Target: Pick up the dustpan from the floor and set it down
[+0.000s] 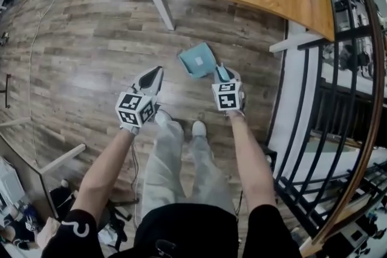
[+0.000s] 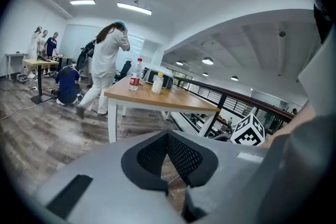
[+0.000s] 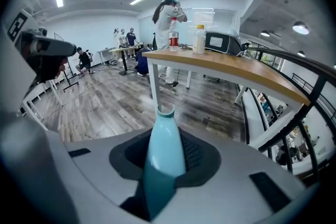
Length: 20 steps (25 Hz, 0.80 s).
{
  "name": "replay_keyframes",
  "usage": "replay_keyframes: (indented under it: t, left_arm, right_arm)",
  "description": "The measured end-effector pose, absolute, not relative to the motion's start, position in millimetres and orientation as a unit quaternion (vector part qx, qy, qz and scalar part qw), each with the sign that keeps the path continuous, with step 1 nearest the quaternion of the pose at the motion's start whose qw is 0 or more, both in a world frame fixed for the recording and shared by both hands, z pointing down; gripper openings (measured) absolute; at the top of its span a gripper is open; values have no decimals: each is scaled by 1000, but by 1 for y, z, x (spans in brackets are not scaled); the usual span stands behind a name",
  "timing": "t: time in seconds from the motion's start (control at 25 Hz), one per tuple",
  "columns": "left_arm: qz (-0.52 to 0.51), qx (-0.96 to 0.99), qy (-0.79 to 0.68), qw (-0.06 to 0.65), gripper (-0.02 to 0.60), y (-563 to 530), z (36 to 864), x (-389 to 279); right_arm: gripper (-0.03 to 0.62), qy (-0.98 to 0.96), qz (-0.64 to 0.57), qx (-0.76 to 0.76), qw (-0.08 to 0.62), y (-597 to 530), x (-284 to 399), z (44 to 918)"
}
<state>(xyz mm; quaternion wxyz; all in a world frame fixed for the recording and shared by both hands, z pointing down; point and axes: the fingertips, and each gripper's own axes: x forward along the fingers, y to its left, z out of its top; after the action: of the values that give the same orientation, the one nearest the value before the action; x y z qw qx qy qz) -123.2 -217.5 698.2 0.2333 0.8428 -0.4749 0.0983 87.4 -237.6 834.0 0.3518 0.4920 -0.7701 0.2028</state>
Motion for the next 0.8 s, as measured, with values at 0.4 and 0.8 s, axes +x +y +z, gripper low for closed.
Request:
replay_keyframes:
  t: [0.4,0.8]
  left_arm:
    - [113,841,-471,239,-3,-231,729,-142]
    - [125,841,-466,246,-3,-229,745,-143]
  right_arm:
    - [91,-762,204,493,368,-221,73,882]
    - [119,-765,229,479,365,-205,64,889]
